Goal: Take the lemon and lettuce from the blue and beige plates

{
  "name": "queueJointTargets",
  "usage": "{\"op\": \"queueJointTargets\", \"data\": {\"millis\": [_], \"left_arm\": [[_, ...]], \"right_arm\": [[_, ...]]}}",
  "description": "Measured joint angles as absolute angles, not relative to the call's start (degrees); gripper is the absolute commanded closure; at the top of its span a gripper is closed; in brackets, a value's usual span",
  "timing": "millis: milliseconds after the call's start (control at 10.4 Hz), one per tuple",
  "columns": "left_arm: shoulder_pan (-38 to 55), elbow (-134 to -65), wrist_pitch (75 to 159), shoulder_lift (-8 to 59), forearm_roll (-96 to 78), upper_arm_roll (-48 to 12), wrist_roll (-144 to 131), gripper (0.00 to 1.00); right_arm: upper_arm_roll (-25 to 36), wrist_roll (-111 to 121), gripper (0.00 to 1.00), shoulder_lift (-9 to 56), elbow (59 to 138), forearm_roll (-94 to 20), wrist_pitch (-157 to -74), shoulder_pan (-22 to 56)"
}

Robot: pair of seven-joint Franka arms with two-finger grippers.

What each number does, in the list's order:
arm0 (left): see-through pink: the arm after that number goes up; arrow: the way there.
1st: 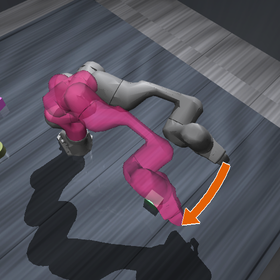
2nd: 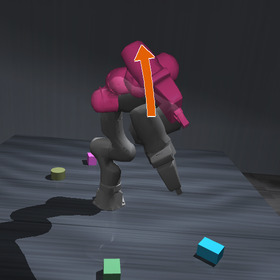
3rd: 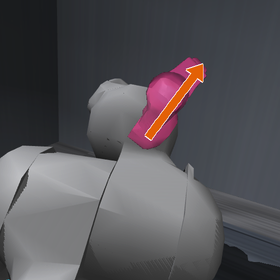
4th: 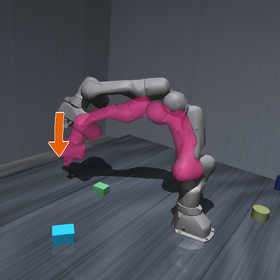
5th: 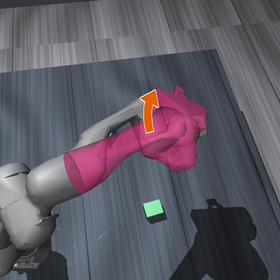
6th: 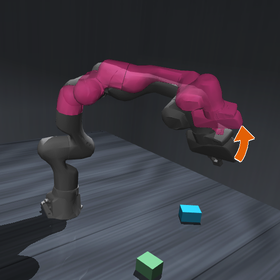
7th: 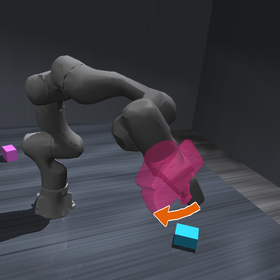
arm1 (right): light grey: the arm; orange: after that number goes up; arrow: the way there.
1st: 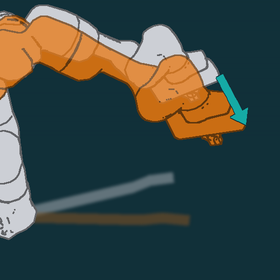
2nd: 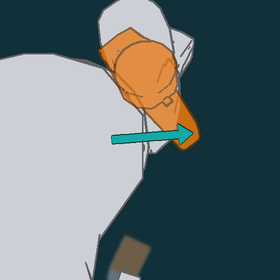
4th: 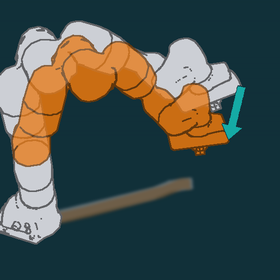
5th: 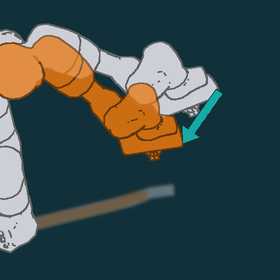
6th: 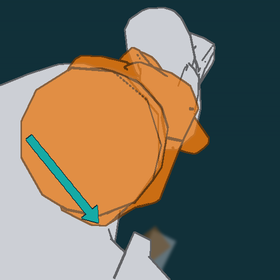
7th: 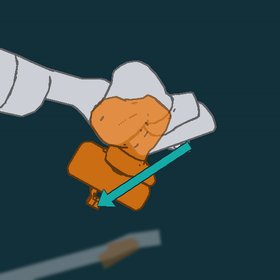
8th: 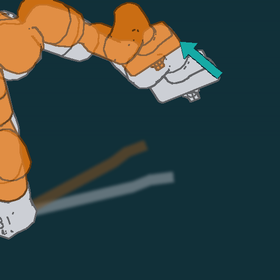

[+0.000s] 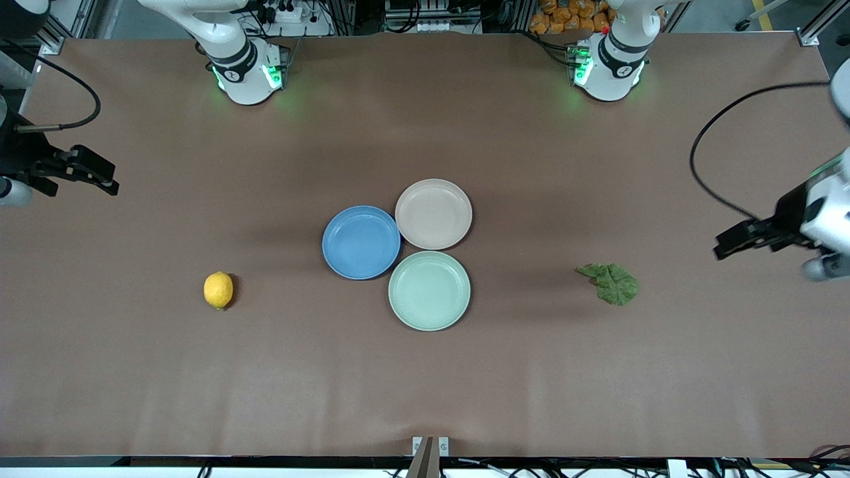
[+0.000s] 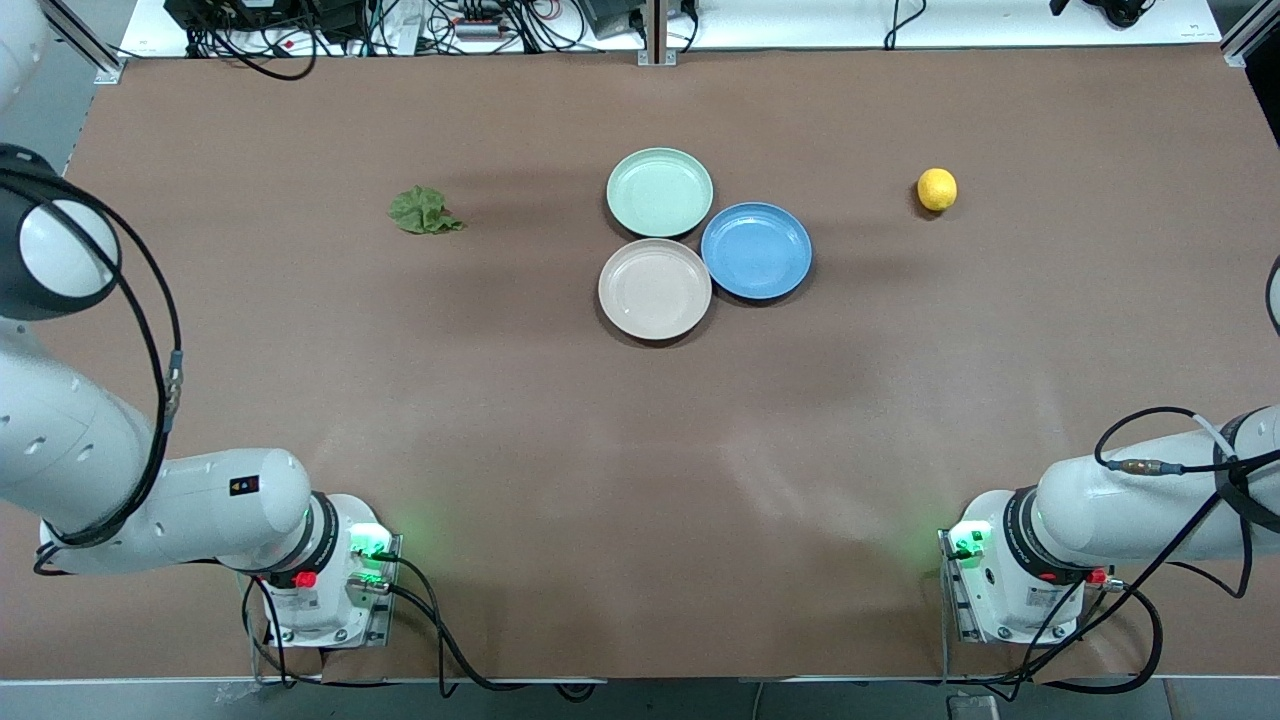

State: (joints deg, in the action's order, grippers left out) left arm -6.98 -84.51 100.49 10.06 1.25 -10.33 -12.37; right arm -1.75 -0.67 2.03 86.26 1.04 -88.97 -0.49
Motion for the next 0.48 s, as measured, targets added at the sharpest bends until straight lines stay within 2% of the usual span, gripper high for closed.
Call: {"op": "queueJointTargets", "data": {"millis": [289,482], "left_arm": [[-3.7,-84.3,94.5,4.7,1.1,-8.4,-12.4,0.00],[-3.2,-84.4,92.9,3.9,1.0,-6.5,-12.4,0.00]], "right_arm": [[-1.7,-0.7,0.00,2.0,85.7,0.7,-88.0,-0.5],[-1.6,-0.7,0.00,2.0,85.7,-0.3,-87.9,-0.5]]}}
